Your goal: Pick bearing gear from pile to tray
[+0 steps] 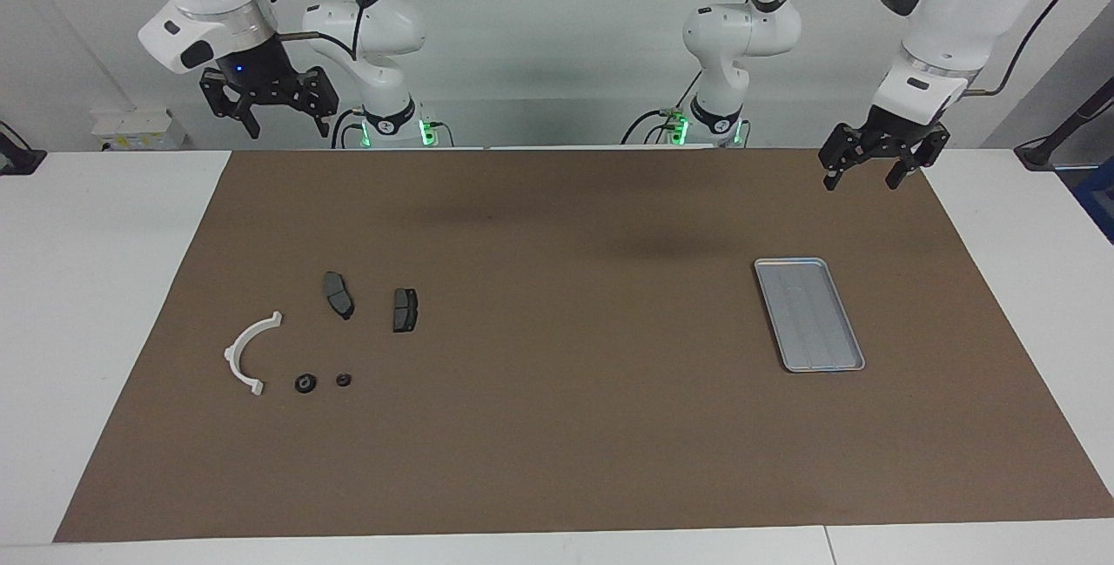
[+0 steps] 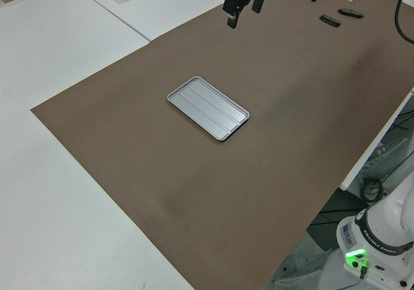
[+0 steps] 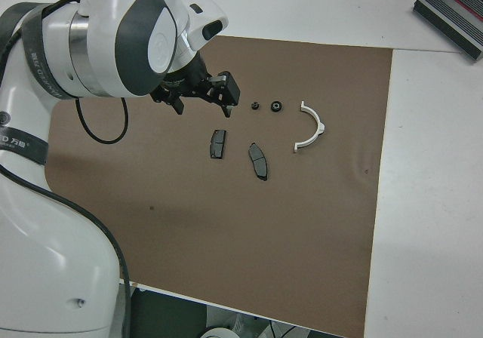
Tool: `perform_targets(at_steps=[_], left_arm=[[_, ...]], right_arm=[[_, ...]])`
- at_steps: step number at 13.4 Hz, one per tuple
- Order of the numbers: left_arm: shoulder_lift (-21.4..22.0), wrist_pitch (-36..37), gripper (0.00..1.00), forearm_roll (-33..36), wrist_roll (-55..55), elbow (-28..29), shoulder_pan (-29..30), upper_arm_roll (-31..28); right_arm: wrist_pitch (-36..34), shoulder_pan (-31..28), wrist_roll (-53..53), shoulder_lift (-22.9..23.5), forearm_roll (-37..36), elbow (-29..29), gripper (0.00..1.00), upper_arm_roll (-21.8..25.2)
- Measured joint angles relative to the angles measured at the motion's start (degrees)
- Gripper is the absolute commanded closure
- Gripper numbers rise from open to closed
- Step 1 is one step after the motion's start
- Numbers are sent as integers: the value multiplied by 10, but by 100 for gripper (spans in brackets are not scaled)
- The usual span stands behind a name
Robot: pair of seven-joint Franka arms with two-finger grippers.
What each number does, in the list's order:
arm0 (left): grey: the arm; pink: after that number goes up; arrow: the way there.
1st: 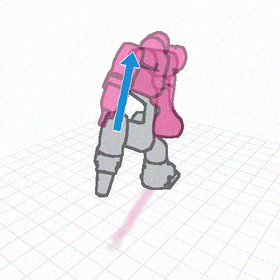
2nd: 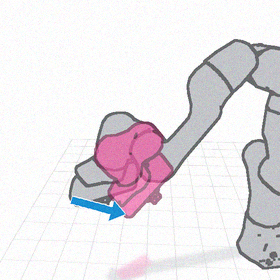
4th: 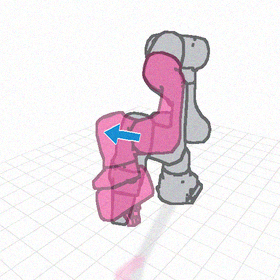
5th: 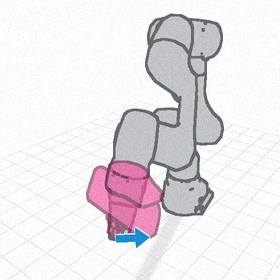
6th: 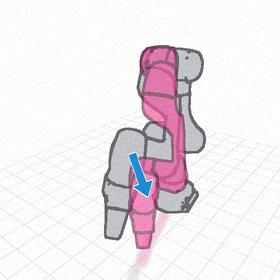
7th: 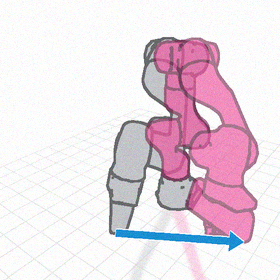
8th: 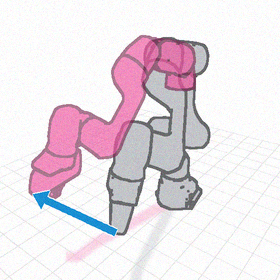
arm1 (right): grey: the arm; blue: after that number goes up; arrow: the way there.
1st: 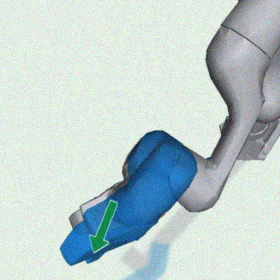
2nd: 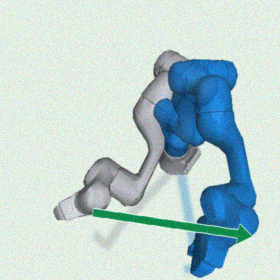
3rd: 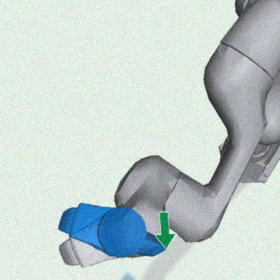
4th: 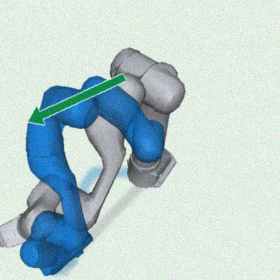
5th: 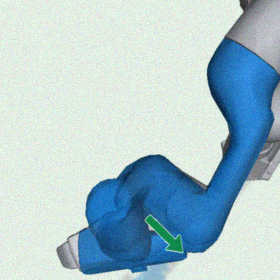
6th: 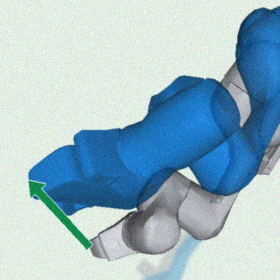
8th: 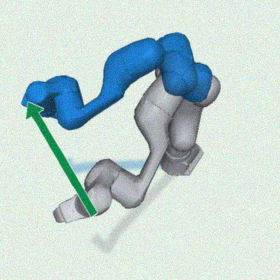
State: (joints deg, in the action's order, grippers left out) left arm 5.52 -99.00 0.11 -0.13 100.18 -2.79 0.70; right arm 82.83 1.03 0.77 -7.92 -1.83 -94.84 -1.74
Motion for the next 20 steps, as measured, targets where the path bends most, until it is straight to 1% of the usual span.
perform_targets(at_steps=[10, 12, 14, 16, 20], left_arm=[[2, 3, 0, 0, 9, 6, -7, 1], [3, 5, 0, 0, 10, 7, -7, 0], [4, 7, 0, 0, 11, 10, -7, 0], [7, 7, 0, 0, 11, 16, -7, 0], [11, 7, 0, 0, 11, 20, -7, 0]], right_arm=[[0, 0, 0, -10, 0, 1, 0, 1], [20, -1, 0, -9, 0, -4, 0, 1], [64, -2, 0, -1, 0, -24, 0, 1], [116, -4, 0, 31, 0, -45, 0, 2], [247, -5, 27, 161, 0, -54, 0, 2]])
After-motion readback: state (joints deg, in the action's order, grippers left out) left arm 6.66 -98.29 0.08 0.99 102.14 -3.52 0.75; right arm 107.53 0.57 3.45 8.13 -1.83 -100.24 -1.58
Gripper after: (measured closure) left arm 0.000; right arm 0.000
